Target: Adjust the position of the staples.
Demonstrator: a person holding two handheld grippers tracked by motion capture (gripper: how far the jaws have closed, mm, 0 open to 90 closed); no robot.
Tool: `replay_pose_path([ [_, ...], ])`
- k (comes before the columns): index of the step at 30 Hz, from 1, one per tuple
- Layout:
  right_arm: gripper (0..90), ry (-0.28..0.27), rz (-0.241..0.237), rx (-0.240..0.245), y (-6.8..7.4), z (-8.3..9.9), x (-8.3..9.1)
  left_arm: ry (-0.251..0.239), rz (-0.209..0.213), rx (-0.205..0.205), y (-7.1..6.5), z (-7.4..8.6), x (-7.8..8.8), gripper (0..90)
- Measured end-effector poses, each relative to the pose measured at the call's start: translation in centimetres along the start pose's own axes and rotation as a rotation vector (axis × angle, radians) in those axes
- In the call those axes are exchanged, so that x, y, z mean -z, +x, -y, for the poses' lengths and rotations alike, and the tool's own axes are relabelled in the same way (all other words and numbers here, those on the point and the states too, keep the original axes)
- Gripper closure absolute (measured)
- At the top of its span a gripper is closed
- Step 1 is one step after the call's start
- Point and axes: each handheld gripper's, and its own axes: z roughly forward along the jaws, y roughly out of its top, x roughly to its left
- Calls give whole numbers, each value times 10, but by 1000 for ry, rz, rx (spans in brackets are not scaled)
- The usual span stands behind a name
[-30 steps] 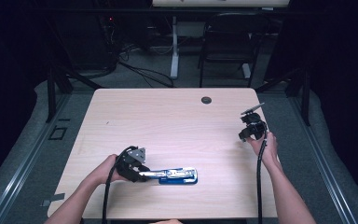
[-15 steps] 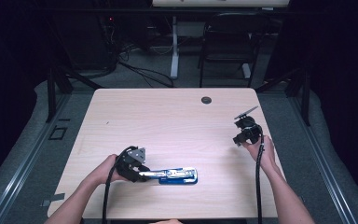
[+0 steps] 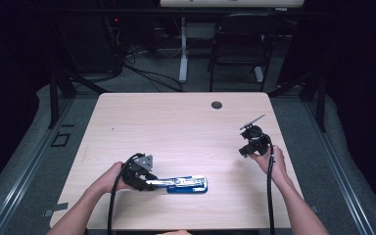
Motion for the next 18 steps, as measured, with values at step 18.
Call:
replay_pose_path([
  [18,786,16,-47,81,21,2,1,2,1,-1,0,0,0,627],
])
